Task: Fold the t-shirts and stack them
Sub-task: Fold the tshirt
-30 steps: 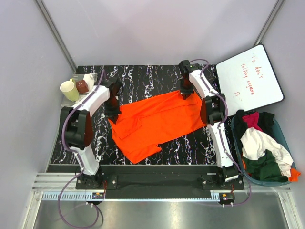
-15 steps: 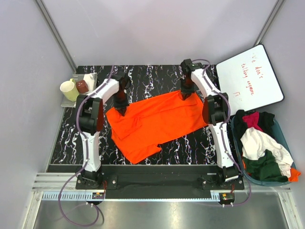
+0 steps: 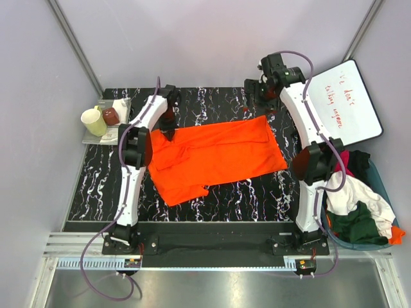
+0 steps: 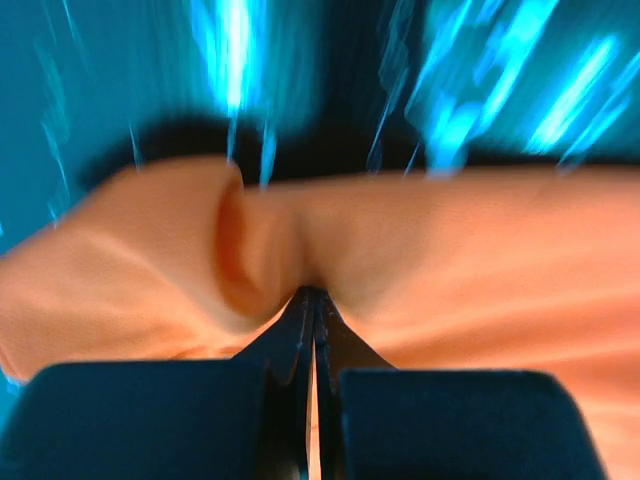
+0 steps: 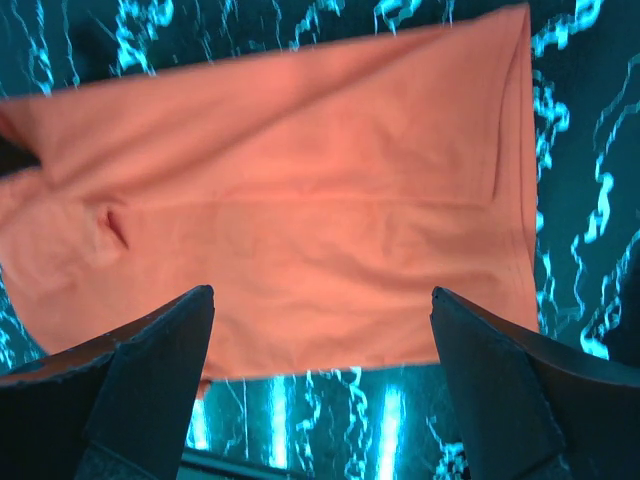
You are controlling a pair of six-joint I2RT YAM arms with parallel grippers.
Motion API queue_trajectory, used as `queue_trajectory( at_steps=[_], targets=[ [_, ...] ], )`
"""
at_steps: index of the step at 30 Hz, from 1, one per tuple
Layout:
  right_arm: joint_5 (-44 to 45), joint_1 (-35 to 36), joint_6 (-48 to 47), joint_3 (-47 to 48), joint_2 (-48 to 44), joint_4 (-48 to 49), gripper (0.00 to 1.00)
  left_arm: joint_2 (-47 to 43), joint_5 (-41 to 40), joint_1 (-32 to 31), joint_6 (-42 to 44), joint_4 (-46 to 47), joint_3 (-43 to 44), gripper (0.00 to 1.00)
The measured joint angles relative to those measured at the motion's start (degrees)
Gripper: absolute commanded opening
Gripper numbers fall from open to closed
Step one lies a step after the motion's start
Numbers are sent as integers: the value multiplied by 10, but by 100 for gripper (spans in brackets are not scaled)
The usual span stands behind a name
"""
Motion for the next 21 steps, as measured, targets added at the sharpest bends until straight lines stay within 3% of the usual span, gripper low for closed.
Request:
queue_trajectory(
  at_steps=[4, 8, 11, 12, 13, 16, 21],
  targets=[
    [0, 0, 0, -80, -38, 4, 100, 64, 10, 16, -3, -4, 117, 0],
    [-2, 0, 0, -189, -69, 17, 100, 51, 34, 38, 1, 38, 93, 0],
    [-9, 0, 1, -255, -94, 33, 100, -27, 54, 48, 13, 84, -19, 28],
    [-14, 0, 2, -280, -107, 40, 100, -70, 64, 50, 16, 105, -69, 52],
    [-15, 0, 3, -292, -115, 42, 100, -112, 72, 50, 20, 114, -110, 63],
    [-15, -1, 13, -334, -140, 54, 99, -257, 95, 42, 28, 148, -218, 88],
    [-13, -14, 45, -399, -162, 69, 95, -482, 135, 18, 24, 207, -393, 96]
  ],
)
